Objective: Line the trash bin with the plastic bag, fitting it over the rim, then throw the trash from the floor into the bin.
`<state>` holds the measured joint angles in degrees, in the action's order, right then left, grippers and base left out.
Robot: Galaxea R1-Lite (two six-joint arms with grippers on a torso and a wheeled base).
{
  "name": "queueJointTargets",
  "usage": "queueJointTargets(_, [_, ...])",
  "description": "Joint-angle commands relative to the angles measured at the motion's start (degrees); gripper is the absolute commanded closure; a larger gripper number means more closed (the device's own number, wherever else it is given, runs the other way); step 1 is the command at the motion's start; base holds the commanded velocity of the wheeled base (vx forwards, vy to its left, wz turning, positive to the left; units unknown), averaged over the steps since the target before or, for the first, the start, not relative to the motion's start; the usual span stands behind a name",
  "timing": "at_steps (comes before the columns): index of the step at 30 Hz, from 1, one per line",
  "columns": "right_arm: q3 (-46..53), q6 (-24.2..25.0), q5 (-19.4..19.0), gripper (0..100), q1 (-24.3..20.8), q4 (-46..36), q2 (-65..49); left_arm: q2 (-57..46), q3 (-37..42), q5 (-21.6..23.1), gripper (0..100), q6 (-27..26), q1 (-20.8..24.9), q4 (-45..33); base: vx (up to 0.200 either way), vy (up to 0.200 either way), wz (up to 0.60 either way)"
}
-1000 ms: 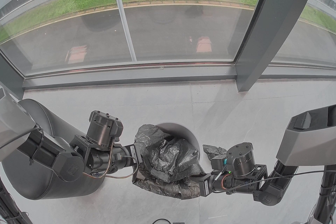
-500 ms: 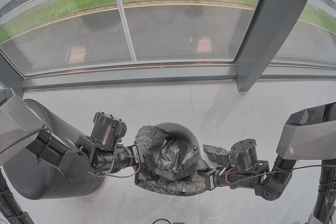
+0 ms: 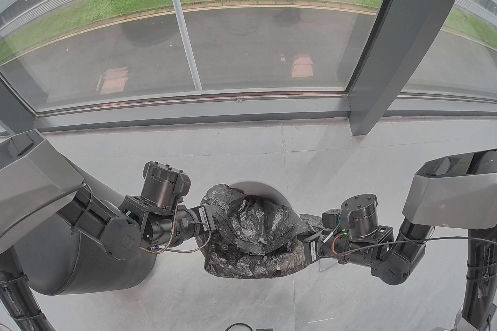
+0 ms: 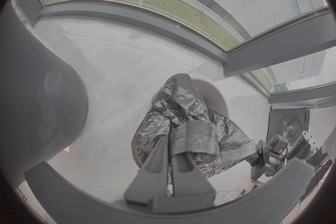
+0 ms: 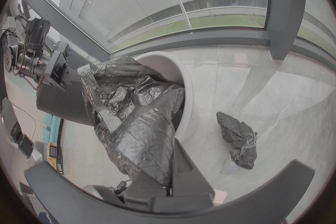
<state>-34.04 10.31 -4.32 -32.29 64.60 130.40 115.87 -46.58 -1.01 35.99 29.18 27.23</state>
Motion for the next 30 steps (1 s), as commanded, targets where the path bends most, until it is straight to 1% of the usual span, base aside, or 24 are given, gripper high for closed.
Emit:
queueJointTargets(1, [-1.82, -0.47, 0.18, 100, 0.56, 0.0, 0.64, 0.76, -0.53, -0.13, 100, 0.05, -0.36, 0.1, 0.0, 0.0, 0.0])
queueJointTargets(6, [-3.14, -0.65, 0.27, 100, 0.56, 0.0, 0.73, 1.11, -0.97, -0.22, 100, -0.04, -1.15, 0.19, 0.0, 0.0, 0.0])
queueJointTargets(11, [-4.11, -0.82, 2.03, 100, 1.0, 0.0, 0.73, 1.64, -1.58, -0.31, 100, -0.22, -2.55, 0.98, 0.0, 0.0, 0.0])
queueJointTargets(17, [-4.81, -2.84, 3.96, 100, 1.79, 0.0, 0.64, 2.69, -2.99, -0.31, 100, -0.92, -4.31, 0.98, 0.0, 0.0, 0.0])
queueJointTargets(21, [-4.9, -2.84, 4.05, 100, 1.88, 0.09, 0.73, 3.66, -2.99, -0.39, 100, -1.97, -4.57, 1.42, 0.0, 0.0, 0.0])
queueJointTargets(30, [-4.81, -2.93, 4.14, 100, 2.23, 2.29, 0.99, 4.8, -3.69, -0.39, 100, -2.06, -4.75, 1.42, 0.0, 0.0, 0.0])
